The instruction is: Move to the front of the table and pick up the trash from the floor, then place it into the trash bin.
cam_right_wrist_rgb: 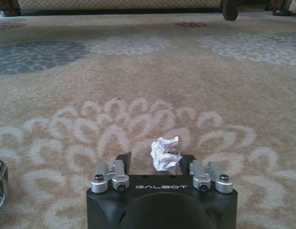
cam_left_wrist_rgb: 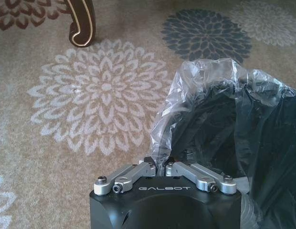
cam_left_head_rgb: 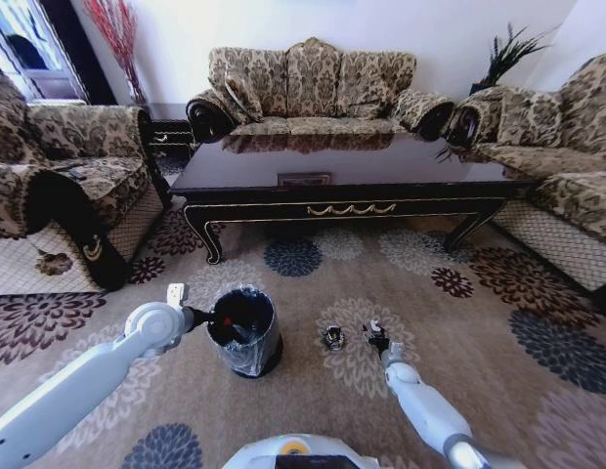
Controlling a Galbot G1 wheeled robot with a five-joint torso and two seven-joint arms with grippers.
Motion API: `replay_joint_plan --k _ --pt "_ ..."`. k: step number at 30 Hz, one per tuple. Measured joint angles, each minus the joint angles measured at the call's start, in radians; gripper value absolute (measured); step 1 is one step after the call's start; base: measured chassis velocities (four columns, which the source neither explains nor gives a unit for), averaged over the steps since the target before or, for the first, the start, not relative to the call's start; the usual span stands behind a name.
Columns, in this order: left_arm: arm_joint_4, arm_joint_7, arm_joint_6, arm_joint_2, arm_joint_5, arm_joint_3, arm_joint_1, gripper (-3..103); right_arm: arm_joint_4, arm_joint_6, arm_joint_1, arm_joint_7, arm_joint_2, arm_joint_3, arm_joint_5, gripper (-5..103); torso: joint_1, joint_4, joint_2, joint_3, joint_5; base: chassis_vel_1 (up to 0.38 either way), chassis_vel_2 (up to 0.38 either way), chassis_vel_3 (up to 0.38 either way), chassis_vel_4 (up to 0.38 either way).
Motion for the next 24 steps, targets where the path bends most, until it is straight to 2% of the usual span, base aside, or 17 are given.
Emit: replay_joint_plan --k 3,5,6,8,9,11,12,13,15,17,24 --pt "0.000 0.000 0.000 0.000 0.000 0.000 -0.001 4 0.001 0.000 -0.004 0.000 -0.002 0.000 0.002 48 0.000 0.0000 0.000 0.000 0.0003 0.000 0.000 0.000 0.000" --pt "-0.001 0.000 0.000 0.001 0.000 0.001 -0.002 4 0.005 0.000 -0.011 -0.001 -0.006 0.000 0.002 37 0.000 0.0000 0.000 0.000 0.0000 0.000 0.000 0.000 0.000" --pt "-0.001 0.000 0.000 0.001 0.000 0.001 -0.002 4 0.005 0.000 -0.011 -0.001 -0.006 0.000 0.002 37 0.000 0.0000 0.000 0.000 0.0000 0.000 0.000 0.000 0.000" --pt "-0.004 0.000 0.000 0.002 0.000 0.001 0.000 4 0.007 0.000 -0.016 -0.001 -0.007 0.001 0.002 27 0.000 0.0000 0.000 0.000 0.0002 0.000 0.000 0.000 0.000" --pt "-0.004 0.000 0.000 0.002 0.000 0.001 0.000 4 0.007 0.000 -0.016 -0.001 -0.007 0.001 0.002 27 0.000 0.0000 0.000 0.000 0.0002 0.000 0.000 0.000 0.000" --pt "-0.006 0.000 0.000 0.003 0.001 0.001 0.002 4 0.010 0.000 -0.018 -0.001 -0.008 0.003 0.002 16 0.000 0.0000 0.000 0.000 0.0001 0.000 0.000 0.000 0.000" --pt "-0.007 0.000 0.000 0.004 0.001 0.001 0.003 4 0.011 0.001 -0.019 -0.001 -0.009 0.004 0.002 16 0.000 0.0000 0.000 0.000 0.0002 0.000 0.000 0.000 0.000" --pt "-0.007 0.000 0.000 0.004 0.001 0.001 0.005 4 0.016 0.001 -0.020 -0.001 -0.012 0.004 0.003 5 0.000 0.0000 0.000 0.000 0.0002 0.000 0.000 0.000 0.000" --pt "-0.007 0.000 0.000 0.004 0.002 0.001 0.007 4 0.021 0.001 -0.021 0.000 -0.016 0.004 0.003 5 0.000 0.0000 0.000 0.000 0.0002 0.000 0.000 0.000 0.000" --pt "-0.007 0.000 0.000 0.001 0.005 0.001 0.012 4 0.032 0.001 -0.023 0.001 -0.026 0.004 0.004 1 0.000 0.0000 0.000 0.000 0.0001 0.000 0.000 0.000 0.000" --pt "-0.010 0.000 0.000 -0.002 0.008 0.001 0.014 4 0.065 0.000 -0.033 0.004 -0.049 0.007 0.012 0 0.000 0.0000 0.000 0.000 0.0002 0.000 0.000 0.000 0.000"
